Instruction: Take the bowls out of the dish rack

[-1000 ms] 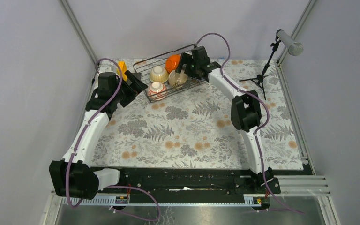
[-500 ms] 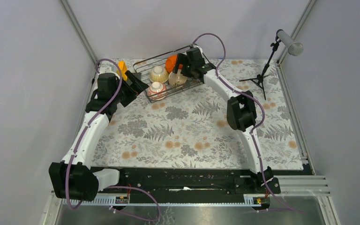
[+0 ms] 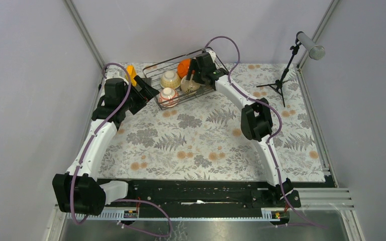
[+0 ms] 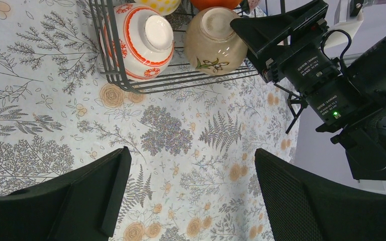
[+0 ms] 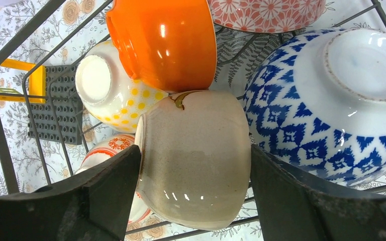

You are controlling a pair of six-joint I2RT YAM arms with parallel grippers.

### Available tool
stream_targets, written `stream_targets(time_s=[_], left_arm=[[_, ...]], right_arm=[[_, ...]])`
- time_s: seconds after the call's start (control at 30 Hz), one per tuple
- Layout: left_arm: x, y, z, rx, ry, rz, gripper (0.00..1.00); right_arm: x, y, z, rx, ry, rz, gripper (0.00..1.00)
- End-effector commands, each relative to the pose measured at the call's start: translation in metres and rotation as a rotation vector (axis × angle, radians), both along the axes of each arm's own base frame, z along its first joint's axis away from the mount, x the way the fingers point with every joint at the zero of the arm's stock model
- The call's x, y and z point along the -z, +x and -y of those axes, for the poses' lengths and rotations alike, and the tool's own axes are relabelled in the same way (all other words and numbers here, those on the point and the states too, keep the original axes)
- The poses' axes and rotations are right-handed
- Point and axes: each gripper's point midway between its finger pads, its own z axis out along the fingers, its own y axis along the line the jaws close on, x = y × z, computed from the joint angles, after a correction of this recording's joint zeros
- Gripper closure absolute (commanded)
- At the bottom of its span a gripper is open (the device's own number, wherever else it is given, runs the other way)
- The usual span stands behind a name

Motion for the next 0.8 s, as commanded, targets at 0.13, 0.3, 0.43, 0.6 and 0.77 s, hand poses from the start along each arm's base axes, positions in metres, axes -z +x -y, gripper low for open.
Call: stream_targets(time_s=[0.13, 0.3, 0.43, 0.6, 0.77], left_arm=[[-0.022, 0.012, -0.002, -0.016, -0.007, 0.072, 0.02], [-0.023, 0.013, -0.002, -0.018, -0.009, 0.075, 0.02], [-0.023, 0.015, -0.002, -0.018, -0.009, 0.07, 0.02], [-0.023, 0.018, -0.001, -0.015, -0.006, 0.06, 0.02], [-0.02, 0.02, -0.001, -0.014, -0.009, 0.049, 0.02]], right_arm=[[0.011, -0.008, -0.002, -0.003, -0.024, -0.042, 0.25], [-0.01, -0.011, -0.016, -0.025, 0.076, -0.022, 0.3], [-0.019, -0.012, -0.022, -0.033, 0.114, -0.009, 0.32], [-0.036, -0.01, -0.023, -0.036, 0.135, 0.026, 0.3], [-0.058, -0.01, -0.027, -0.055, 0.172, 0.073, 0.3]])
